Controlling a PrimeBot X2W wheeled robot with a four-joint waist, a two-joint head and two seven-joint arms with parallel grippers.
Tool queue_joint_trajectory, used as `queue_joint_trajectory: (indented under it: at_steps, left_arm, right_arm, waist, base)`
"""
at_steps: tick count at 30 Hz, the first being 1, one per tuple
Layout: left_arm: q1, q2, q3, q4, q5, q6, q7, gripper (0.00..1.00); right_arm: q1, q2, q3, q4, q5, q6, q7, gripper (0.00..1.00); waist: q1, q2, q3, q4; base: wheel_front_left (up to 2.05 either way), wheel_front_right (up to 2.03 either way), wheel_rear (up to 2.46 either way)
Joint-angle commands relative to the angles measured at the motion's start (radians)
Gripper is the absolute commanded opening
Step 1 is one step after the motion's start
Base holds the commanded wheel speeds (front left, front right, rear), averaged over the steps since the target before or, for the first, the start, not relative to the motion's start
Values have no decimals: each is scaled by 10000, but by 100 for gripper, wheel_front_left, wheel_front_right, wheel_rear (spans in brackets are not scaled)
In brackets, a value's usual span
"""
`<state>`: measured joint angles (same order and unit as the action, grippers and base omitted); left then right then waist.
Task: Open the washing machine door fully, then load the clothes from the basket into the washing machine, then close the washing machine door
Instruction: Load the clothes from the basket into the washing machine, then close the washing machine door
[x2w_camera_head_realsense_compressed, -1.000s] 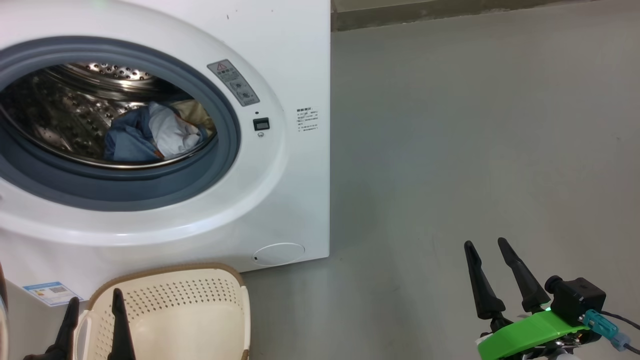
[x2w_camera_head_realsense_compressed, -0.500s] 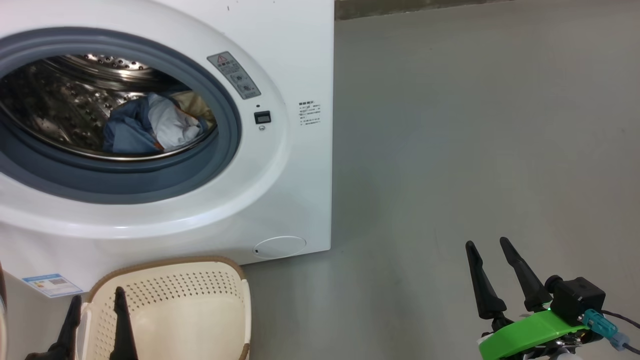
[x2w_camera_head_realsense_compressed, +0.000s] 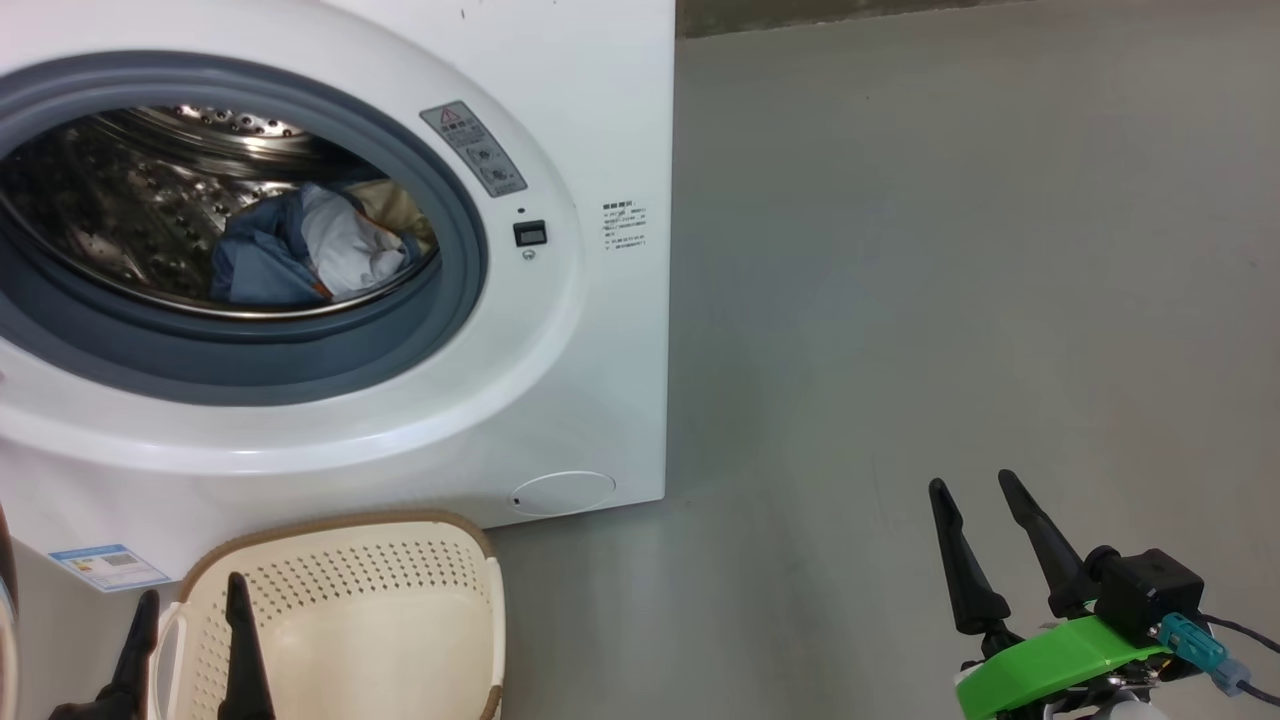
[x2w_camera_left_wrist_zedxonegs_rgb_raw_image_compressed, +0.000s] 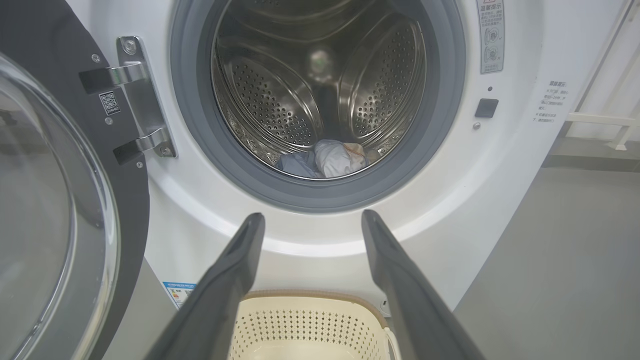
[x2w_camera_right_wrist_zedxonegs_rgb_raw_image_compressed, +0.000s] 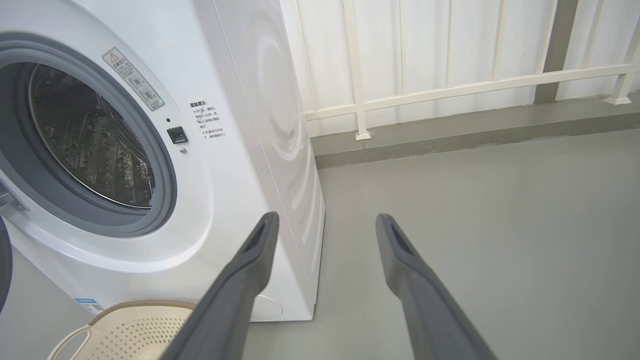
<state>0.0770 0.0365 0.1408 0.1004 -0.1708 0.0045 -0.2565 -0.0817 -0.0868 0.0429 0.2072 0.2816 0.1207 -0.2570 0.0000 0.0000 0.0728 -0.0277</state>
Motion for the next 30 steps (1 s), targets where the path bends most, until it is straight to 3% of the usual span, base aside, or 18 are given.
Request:
queue_joint_trajectory:
  at_steps: [1,30]
  left_arm:
    - [-346,137,314,-271,181,52,-53,100]
    - [-348,137,353,-62,272,140,-53,100]
  right_arm:
    - [-232,-9,188,-204,-99,100,-48,100]
    - [-97,8,178,-145,-52,100,-48,100]
  waist:
    - [0,0,-4,3]
    - [0,0,-296,29]
  base:
    - [0,0,0]
    - [-4,4,0]
